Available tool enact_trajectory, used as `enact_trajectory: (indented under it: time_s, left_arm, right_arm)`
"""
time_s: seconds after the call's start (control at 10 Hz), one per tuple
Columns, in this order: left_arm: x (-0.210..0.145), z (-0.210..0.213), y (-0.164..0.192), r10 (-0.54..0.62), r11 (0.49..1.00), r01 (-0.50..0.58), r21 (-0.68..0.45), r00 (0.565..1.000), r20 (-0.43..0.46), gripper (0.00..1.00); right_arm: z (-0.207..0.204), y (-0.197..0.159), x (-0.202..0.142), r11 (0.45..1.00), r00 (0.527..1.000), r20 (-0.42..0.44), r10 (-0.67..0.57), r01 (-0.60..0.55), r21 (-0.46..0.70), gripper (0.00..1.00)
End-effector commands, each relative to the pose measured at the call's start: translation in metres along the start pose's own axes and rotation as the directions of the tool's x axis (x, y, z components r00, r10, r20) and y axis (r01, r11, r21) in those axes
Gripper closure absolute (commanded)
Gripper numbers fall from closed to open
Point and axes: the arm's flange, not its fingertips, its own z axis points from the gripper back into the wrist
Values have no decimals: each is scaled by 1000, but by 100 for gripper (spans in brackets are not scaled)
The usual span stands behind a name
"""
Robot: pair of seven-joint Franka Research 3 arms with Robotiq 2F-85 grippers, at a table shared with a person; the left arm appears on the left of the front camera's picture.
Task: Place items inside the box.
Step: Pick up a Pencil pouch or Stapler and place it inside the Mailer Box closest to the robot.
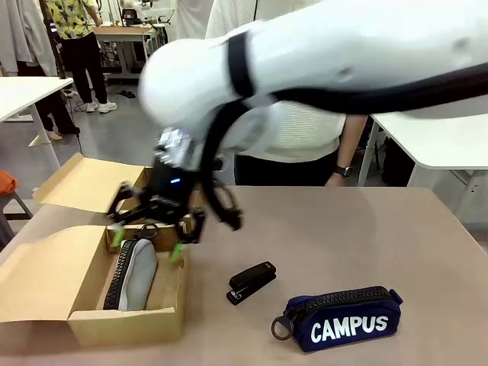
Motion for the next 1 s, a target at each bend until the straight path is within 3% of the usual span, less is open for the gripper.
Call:
enact_trajectory:
  time_s: [0.0,0.1,0.2,0.3,0.5,0.6,0.8,0.9]
  left_arm:
    - [0,-2,0,-19,1000,20,-21,1000,14,0]
    - [0,-2,0,-19,1000,20,-21,1000,14,0]
    - [0,-2,0,-19,1000,20,-21,1000,14,0]
    - [0,-2,0,-19,1000,20,-21,1000,14,0]
    - [0,-2,0,-19,1000,20,-21,1000,14,0]
    - [0,-2,0,-19,1000,20,-21,1000,14,0]
    - [0,-2,0,-19,1000,20,-21,1000,14,0]
    - [0,-2,0,-19,1000,20,-21,1000,14,0]
  right_arm:
    - [57,-95,-55,987,997,50,55,-62,148,0]
    - [78,-128,-67,974,993,113,23,-47,223,0]
    - [84,-143,-69,952,977,180,-112,53,302,0]
    - [63,-82,-33,990,997,70,11,-21,143,0]
    - [63,-82,-33,990,997,70,11,-21,143,0]
    - [81,-114,-55,979,994,108,-22,-1,204,0]
    - [137,-168,-49,916,982,167,-93,19,401,0]
    - [164,-204,-54,883,985,156,-75,-7,470,0]
